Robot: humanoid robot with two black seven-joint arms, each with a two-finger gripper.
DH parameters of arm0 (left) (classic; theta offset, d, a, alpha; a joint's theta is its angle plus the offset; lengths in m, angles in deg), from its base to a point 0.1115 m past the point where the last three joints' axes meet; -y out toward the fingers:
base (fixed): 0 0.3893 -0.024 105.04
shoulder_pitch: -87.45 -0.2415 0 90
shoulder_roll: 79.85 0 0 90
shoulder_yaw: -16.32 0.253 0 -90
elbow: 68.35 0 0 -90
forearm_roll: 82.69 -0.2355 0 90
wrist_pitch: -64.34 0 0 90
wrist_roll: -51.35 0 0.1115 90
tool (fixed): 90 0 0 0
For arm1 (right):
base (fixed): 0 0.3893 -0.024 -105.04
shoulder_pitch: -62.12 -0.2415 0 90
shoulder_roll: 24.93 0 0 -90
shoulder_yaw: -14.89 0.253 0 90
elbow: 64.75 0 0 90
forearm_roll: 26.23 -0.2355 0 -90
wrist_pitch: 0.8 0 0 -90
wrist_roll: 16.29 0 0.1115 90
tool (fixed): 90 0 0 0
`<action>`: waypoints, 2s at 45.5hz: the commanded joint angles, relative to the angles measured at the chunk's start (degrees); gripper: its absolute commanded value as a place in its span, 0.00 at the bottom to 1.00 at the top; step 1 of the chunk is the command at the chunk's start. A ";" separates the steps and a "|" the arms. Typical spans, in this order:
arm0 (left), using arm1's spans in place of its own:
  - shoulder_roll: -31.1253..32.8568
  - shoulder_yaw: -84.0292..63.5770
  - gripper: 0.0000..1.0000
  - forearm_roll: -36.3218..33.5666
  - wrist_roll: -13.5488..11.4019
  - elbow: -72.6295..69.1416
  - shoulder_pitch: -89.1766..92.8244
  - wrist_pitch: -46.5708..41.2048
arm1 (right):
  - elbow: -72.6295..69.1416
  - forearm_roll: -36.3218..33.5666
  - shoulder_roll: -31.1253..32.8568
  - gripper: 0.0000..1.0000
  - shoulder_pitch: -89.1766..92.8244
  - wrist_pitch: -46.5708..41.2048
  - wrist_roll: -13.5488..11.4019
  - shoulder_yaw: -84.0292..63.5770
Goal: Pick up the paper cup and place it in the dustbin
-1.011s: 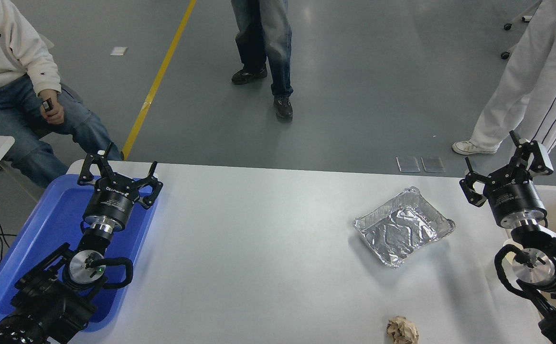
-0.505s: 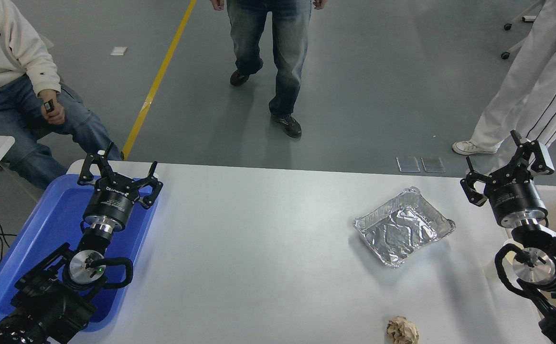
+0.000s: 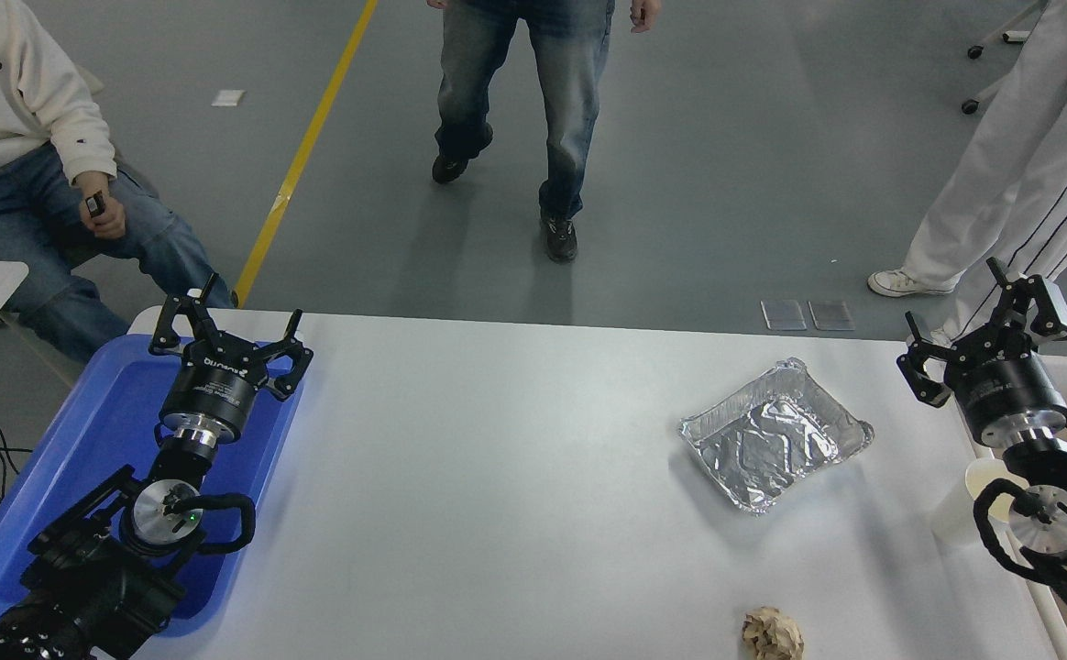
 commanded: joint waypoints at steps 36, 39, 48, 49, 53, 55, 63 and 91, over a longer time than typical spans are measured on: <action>0.01 -0.09 1.00 0.00 0.00 -0.01 0.01 0.00 | -4.69 -0.25 30.91 1.00 -48.86 -30.95 -0.04 -81.68; 0.01 -0.09 1.00 0.00 0.00 0.00 0.01 0.00 | -4.69 2.21 30.82 1.00 -53.08 -33.06 -0.04 -85.90; 0.01 -0.09 1.00 0.00 0.00 -0.01 0.01 0.00 | -4.60 6.61 30.30 1.00 -62.14 -35.70 -0.04 -98.29; 0.01 -0.09 1.00 0.00 0.00 -0.01 0.01 0.00 | -4.60 7.14 30.30 1.00 -62.93 -35.70 -0.04 -99.78; 0.01 -0.09 1.00 0.00 0.00 -0.01 0.01 0.00 | -4.60 11.52 27.23 1.00 -65.65 -35.70 -0.39 -104.53; 0.01 -0.09 1.00 0.00 0.00 -0.01 0.01 0.00 | -4.60 14.86 24.69 1.00 -66.97 -35.70 -0.47 -107.08; 0.01 -0.09 1.00 0.00 0.00 -0.01 0.01 0.00 | -4.77 19.27 17.03 1.00 -77.43 -35.70 -0.47 -121.22; 0.01 0.00 1.00 0.00 0.00 -0.01 0.01 0.00 | -19.00 30.43 0.77 1.00 -112.31 -35.70 -0.65 -137.50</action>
